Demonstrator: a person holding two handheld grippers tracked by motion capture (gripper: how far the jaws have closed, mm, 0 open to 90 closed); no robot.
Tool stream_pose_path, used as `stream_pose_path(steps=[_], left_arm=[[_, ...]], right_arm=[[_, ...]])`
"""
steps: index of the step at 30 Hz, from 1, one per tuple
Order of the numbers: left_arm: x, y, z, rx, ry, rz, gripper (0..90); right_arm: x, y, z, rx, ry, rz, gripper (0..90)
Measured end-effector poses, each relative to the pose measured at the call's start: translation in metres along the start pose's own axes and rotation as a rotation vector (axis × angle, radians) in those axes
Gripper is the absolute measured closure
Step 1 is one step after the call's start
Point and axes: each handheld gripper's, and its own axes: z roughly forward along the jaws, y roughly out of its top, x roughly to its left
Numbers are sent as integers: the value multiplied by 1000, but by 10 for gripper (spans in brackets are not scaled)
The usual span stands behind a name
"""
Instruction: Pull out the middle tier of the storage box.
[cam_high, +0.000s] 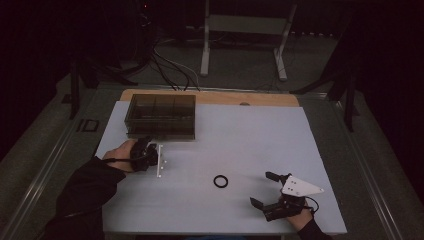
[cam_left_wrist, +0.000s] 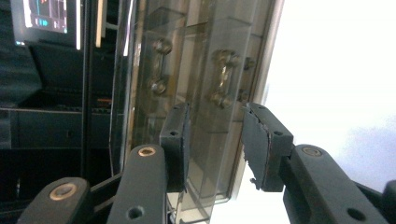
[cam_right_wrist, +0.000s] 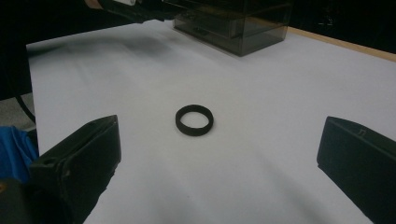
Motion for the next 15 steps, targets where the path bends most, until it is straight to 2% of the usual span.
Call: stream_pose_path(steps=[2, 3, 7, 11, 12, 15], left_arm=[[4, -3, -2, -24, -25, -34, 614], [9, -6, -5, -36, -52, -52, 612], [15, -11, -8, -50, -62, -74, 597], [21, -16, -10, -60, -79, -66, 540], [23, -17, -10, -61, -97, -75, 492], [26, -20, -9, -55, -125, -74, 420]], right_arm=[[0, 0, 0, 0, 0, 1, 0], [0, 0, 0, 0, 0, 1, 0], [0, 0, 0, 1, -1, 1, 0], [0, 0, 0, 0, 0, 2, 0], [0, 0, 0, 2, -1, 2, 0], [0, 0, 0, -1, -1, 2, 0]])
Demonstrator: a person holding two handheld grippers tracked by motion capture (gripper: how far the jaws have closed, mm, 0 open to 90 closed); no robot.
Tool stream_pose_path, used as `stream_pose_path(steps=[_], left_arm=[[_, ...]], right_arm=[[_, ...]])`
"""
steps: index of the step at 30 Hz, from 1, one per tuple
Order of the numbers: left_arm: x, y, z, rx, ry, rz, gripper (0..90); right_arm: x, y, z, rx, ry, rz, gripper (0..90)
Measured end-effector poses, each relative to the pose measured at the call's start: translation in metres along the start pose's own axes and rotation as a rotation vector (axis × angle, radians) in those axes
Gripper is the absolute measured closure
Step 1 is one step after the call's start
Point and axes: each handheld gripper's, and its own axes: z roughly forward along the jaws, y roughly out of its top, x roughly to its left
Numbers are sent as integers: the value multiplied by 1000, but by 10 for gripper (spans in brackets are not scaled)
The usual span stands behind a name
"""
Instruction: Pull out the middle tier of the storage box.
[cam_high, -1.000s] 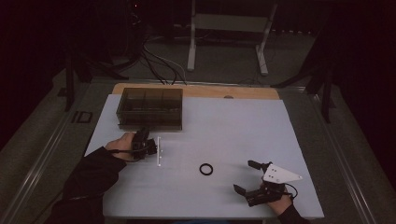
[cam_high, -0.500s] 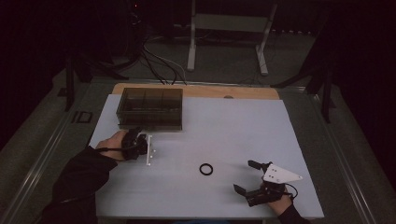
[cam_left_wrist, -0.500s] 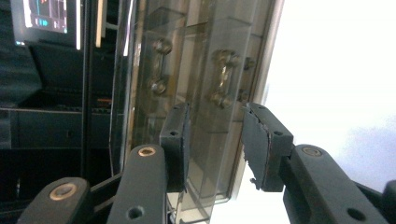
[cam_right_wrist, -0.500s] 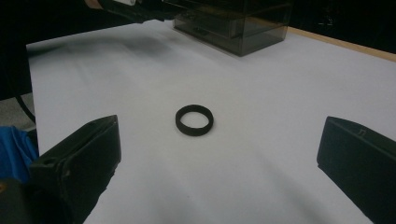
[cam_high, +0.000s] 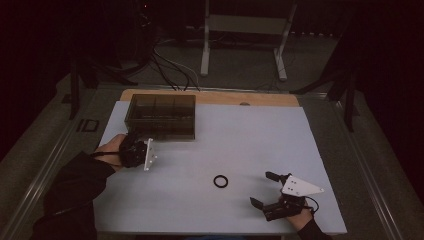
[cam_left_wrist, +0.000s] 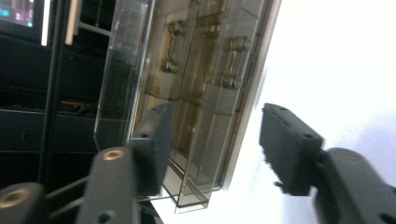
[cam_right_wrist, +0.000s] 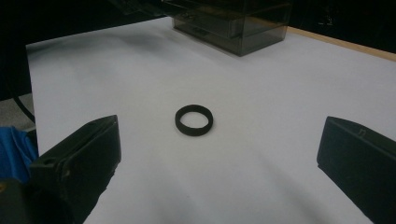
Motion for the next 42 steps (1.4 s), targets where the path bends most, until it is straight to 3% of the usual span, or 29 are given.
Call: stream_pose_path(steps=[4, 5, 6, 7, 8, 9, 11, 12, 16, 20, 24, 26, 28, 36, 38, 42], left_arm=[[3, -5, 5, 37, -37, -35, 357], [3, -5, 5, 37, -37, -35, 285], [5, -6, 5, 51, -65, -45, 285], [6, -7, 6, 50, -74, -54, 227], [7, -8, 6, 50, -81, -62, 227], [9, -9, 6, 62, -110, -66, 165], [10, -10, 6, 55, -114, -68, 160], [12, -10, 5, 53, -127, -72, 93], [17, -11, 6, 68, -153, -80, 25], [23, -11, 7, 73, -125, -15, 24], [29, -9, 8, 69, -168, -17, 11], [31, -10, 9, 69, -184, 2, 11], [35, -11, 10, 52, -226, -10, 11], [51, -16, 14, 36, -304, -12, 12], [53, -16, 14, 16, -305, -1, 12], [60, -17, 15, -1, -350, -15, 12]], right_arm=[[0, 0, 0, 2, 0, 1, 0], [0, 0, 0, 2, 0, 1, 0], [0, 0, 0, 2, 0, 1, 0], [0, 0, 0, 3, 0, 0, 0], [0, 0, 0, 3, 0, 0, 0], [0, 0, 1, 4, 0, 1, 0], [0, 0, 1, 4, 0, 1, 0], [0, 0, 1, 4, 0, 1, 0], [0, 0, 1, 6, 0, 2, 0], [0, -1, 1, 7, 2, 3, 0], [0, 0, 1, 6, 2, 1, 0], [0, -1, 1, 7, 2, 3, 0], [0, -1, 1, 8, 3, 3, 0], [0, -1, 1, 10, 2, 1, 0], [0, -1, 2, 11, 3, 2, 0], [0, -1, 2, 14, 4, 3, 0]])
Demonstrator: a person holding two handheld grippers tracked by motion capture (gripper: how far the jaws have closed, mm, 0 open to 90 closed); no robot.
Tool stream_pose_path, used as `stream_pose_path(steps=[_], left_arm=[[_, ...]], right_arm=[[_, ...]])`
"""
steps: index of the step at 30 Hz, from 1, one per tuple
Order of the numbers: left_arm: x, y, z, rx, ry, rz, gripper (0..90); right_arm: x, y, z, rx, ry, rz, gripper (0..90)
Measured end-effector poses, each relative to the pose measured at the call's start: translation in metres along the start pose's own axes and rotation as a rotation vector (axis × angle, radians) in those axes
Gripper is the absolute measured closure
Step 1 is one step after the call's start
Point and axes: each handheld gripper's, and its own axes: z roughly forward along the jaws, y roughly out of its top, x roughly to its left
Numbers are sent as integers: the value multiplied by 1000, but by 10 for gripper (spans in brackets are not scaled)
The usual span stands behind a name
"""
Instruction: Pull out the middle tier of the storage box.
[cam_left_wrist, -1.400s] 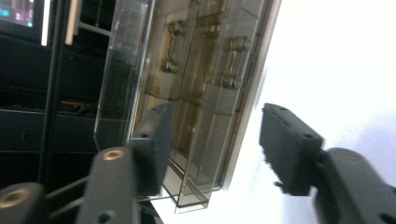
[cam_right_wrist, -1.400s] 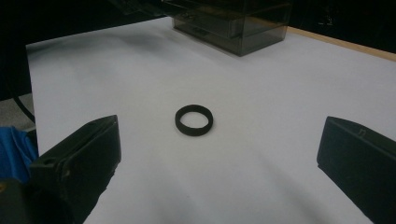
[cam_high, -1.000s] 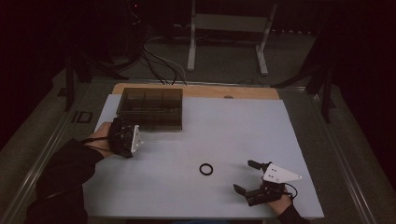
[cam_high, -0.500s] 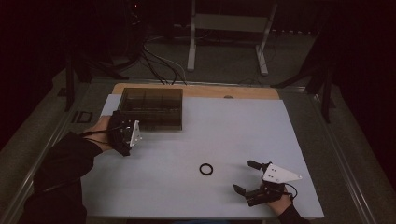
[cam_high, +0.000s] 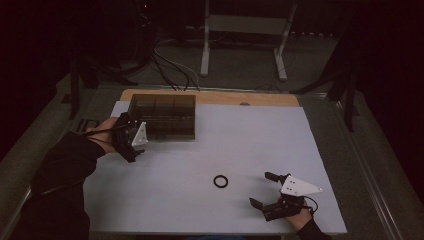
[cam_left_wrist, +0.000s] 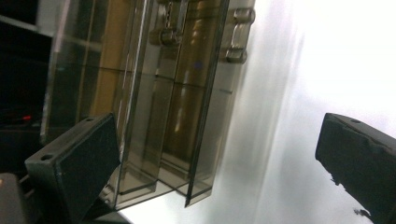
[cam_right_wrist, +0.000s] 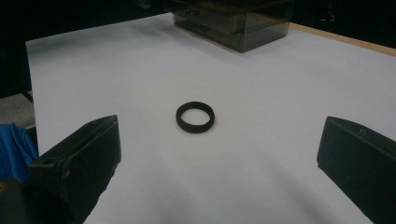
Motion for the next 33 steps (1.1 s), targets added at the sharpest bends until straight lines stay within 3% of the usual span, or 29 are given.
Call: stream_pose_path(steps=[2, 3, 4, 5, 10, 13, 15, 17, 18, 24, 29, 31, 33], left_arm=[[2, 2, 0, 3, -37, -8, 12], [3, 3, 0, 14, -63, -31, 13], [3, 3, 0, 14, -63, -31, 18], [5, 5, 0, 30, -100, -68, 18], [12, 4, 2, 15, -138, -103, 76], [13, 4, 4, 14, -142, -88, 170], [12, 4, 4, 10, -152, -57, 173], [13, 6, 6, 18, -175, -54, 189], [14, 7, 6, 24, -165, -49, 209], [19, 10, 10, 28, -179, -69, 354], [24, 9, 15, 56, -187, 1, 485], [27, 9, 18, 46, -226, 14, 531], [29, 10, 19, 33, -228, 47, 558]], right_arm=[[0, 0, 0, -1, 1, -2, 0], [0, 0, 0, -1, 0, 0, 0], [0, 0, 0, -1, 0, 0, 0], [0, 0, 0, -1, -1, 0, 0], [0, 0, 0, -1, 0, 1, 0], [0, 0, 0, -2, 0, 1, 0], [0, 0, 0, -2, -3, 0, 0], [-1, 0, 0, -3, -1, 5, 0], [-1, 0, 0, -4, -2, 6, 0], [-1, 0, -1, -6, -3, 8, 0], [-1, 0, -1, -8, 1, 10, 0], [-1, 0, -1, -9, 1, 7, 0], [-1, 0, -2, -11, -1, 8, 0]])
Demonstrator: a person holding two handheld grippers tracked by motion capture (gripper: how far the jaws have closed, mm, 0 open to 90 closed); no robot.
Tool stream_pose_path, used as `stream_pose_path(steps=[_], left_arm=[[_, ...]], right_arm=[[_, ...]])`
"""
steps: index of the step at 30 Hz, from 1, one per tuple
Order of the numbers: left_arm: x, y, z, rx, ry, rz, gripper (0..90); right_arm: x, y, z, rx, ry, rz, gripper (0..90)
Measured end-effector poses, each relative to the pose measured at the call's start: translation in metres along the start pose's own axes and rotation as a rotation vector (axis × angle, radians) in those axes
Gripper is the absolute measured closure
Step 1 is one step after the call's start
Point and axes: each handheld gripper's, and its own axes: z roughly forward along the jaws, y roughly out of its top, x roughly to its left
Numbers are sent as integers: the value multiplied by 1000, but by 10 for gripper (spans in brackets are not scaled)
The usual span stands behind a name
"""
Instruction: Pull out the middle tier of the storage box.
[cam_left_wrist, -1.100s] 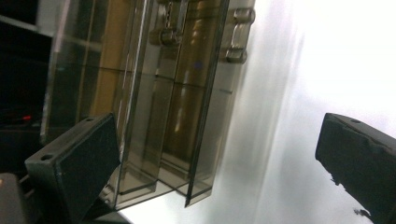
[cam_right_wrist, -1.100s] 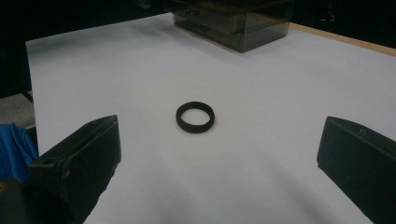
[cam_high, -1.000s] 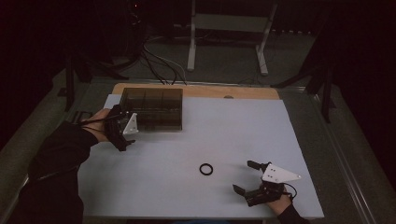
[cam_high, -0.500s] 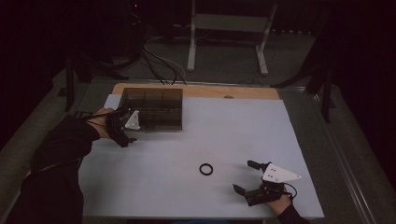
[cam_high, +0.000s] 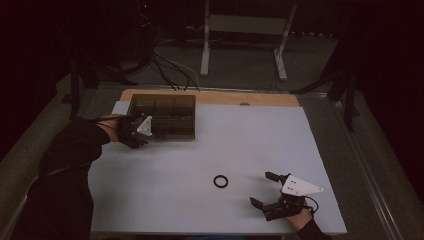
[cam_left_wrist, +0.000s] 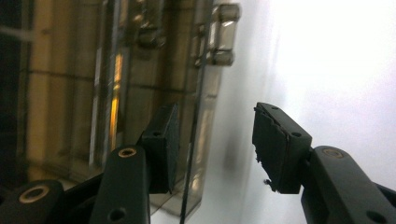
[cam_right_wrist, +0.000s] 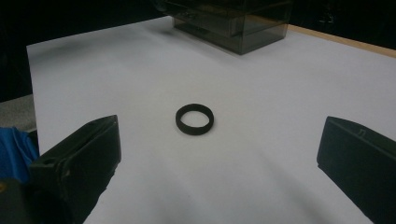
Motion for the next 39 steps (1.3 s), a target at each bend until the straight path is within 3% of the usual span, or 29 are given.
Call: stream_pose_path(steps=[3, 6, 10, 17, 23, 39], left_arm=[[4, 0, 0, -16, -5, 18, 608], [8, -1, 4, 5, -13, 20, 635], [13, -2, 8, 20, -44, -5, 680], [20, 2, 15, 33, -98, 15, 748], [23, 5, 18, 34, -113, 39, 794], [29, 12, 20, 84, -129, 97, 794]], right_arm=[[0, 0, 0, 0, 2, 2, 0], [0, 0, 0, 2, 2, 1, 0], [0, 0, 0, 1, 1, 1, 0], [0, 0, 0, 1, 2, 0, 0], [0, 0, -1, -1, 3, 1, 0], [0, 0, -1, 1, 4, 1, 0]])
